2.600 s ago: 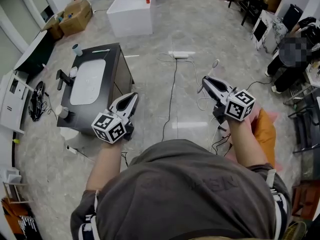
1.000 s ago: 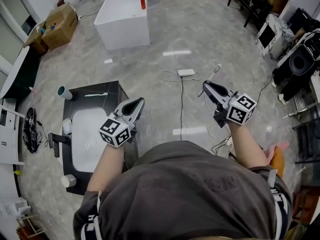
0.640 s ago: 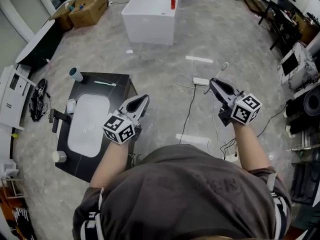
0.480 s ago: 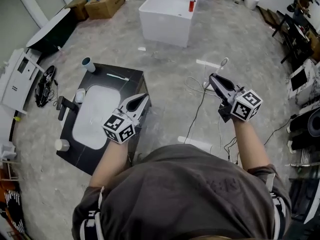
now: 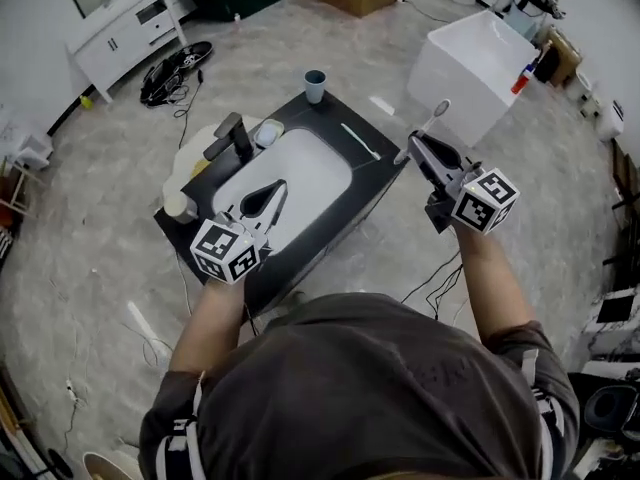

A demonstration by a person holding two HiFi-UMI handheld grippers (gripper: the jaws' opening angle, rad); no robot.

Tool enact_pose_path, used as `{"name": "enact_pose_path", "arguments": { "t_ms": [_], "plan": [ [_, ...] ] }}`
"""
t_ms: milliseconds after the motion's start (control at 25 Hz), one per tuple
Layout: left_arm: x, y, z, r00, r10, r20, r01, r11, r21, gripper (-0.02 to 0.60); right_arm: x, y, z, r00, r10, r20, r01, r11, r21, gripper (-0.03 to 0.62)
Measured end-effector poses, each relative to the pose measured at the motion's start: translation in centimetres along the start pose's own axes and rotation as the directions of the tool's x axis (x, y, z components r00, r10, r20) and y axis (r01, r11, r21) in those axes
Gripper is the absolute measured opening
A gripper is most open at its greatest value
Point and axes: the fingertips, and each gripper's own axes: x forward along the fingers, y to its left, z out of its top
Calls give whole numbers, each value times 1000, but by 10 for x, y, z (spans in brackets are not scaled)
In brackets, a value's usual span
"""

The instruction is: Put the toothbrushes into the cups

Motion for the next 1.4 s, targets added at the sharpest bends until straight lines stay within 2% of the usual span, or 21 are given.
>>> {"name": "enact_pose_path", "arguments": {
  "t_ms": [120, 200, 280, 560, 680, 760, 880, 1080, 1280, 1400],
  "plan": [
    [-68, 52, -5, 985, 173, 18, -173, 985, -27, 6, 98, 46, -9, 984, 171, -41, -171, 985, 1, 21],
    [-116, 83, -11, 960, 280, 21, -278, 959, -55, 6, 161, 84, -19, 958, 279, -67, -279, 960, 10, 21],
    [-159, 111, -23, 935, 355, 20, -352, 933, -79, 6, 218, 121, -32, 930, 359, -78, -358, 933, 23, 21],
    [-281, 178, -78, 840, 543, -1, -536, 829, -159, 6, 371, 253, -113, 816, 566, -119, -563, 824, 65, 21],
    [-317, 193, -97, 805, 594, -14, -586, 790, -182, 6, 414, 298, -155, 772, 618, -148, -612, 786, 92, 21],
    [-332, 201, -108, 788, 615, -18, -606, 771, -198, 6, 435, 318, -185, 750, 639, -170, -630, 769, 110, 21],
    [-349, 209, -125, 776, 631, -25, -620, 754, -217, 6, 457, 340, -232, 727, 653, -212, -640, 757, 134, 21],
    [-362, 215, -146, 770, 636, -47, -627, 740, -244, 6, 472, 354, -297, 705, 651, -281, -634, 757, 159, 23],
    [-358, 224, -157, 778, 626, -54, -617, 745, -253, 6, 476, 347, -342, 699, 619, -357, -619, 774, 129, 23],
    [-353, 228, -159, 785, 616, -61, -609, 751, -256, 6, 476, 348, -356, 679, 607, -412, -628, 772, 102, 34]
  ]
}}
